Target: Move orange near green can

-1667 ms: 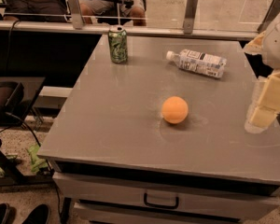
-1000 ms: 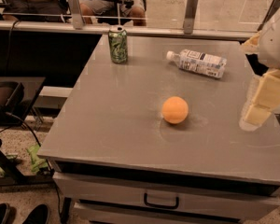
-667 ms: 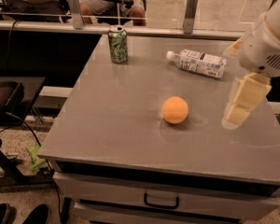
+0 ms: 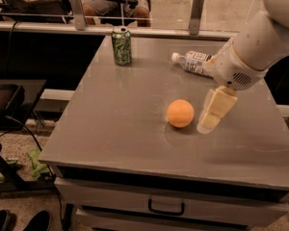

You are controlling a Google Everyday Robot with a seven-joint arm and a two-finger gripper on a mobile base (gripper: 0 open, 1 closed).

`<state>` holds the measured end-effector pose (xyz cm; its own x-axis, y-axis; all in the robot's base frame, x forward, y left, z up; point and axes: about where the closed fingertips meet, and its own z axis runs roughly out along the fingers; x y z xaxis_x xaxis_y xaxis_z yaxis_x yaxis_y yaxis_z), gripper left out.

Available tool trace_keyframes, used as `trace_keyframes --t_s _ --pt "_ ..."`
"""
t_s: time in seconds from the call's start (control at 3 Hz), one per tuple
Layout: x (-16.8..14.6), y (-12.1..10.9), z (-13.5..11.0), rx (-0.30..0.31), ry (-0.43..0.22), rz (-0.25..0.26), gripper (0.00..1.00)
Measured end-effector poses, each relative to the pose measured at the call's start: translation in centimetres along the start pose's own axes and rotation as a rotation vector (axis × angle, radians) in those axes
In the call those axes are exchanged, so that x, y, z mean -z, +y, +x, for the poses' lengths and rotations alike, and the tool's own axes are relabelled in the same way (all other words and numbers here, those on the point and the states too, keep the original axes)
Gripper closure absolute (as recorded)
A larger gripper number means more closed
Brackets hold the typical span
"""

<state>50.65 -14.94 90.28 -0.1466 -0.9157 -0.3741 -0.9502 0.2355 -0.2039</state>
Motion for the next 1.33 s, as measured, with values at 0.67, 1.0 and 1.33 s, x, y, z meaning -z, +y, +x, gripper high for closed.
trace_keyframes --t_s 0.67,1.0,1.33 --pt "-4.9 0.7 -1.7 0.021 -0.051 -0.075 0.00" --pt "-6.2 1.6 -2.1 0.036 -0.052 -0.109 0.15" --pt "-6.8 2.2 -2.3 0.047 -0.057 -0.132 0.39"
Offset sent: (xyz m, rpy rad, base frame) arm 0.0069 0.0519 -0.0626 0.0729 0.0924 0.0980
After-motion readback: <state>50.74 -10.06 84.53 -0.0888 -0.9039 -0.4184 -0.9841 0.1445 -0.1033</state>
